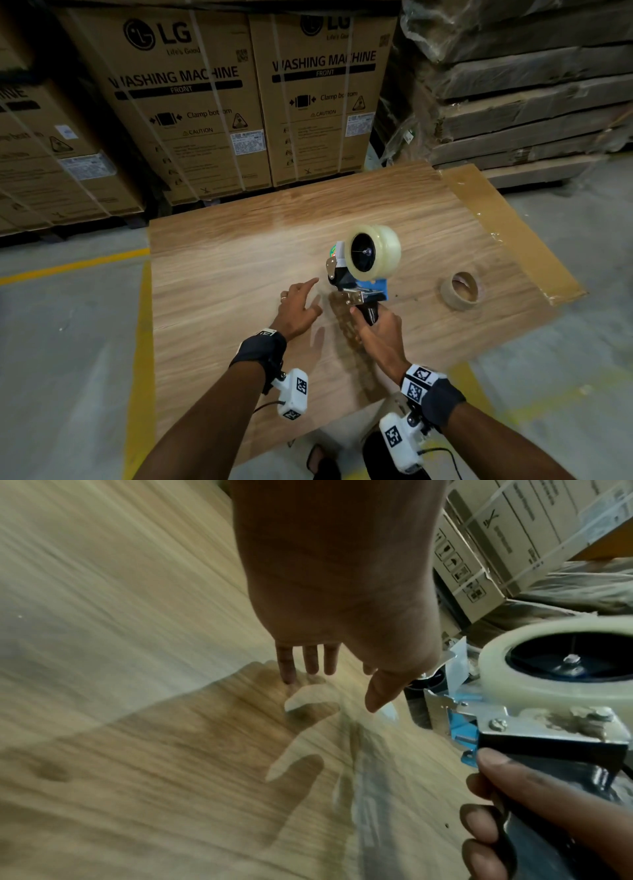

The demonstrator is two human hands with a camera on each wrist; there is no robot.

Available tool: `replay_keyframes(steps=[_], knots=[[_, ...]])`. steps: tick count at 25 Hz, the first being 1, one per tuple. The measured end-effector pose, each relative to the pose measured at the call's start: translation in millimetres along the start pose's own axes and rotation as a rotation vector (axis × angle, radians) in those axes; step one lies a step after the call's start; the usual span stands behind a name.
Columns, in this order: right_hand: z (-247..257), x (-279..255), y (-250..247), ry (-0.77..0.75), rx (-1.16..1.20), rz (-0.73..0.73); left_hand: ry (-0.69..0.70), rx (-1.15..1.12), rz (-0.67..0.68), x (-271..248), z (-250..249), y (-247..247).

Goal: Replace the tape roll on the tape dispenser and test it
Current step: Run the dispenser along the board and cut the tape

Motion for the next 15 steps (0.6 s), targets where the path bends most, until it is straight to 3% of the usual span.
replay_keyframes(steps=[5,15], knots=[[-5,-16,-9,-0.087,-0.071,-0.008,0.019,0.154,0.032,1,-24,11],[-78,-29,-15,-0.050,-0.258,0.015,0.017,0.669,0.194,-10,-7,46]])
Point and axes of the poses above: each hand's wrist, its own x-axis towards the middle knuckle, its own y-axis out of the palm, z = x × y, the point moved 2 cm from there along x, towards the middle knuckle, and after that the axes turned 8 degrees about y, right-handed, at the moved point
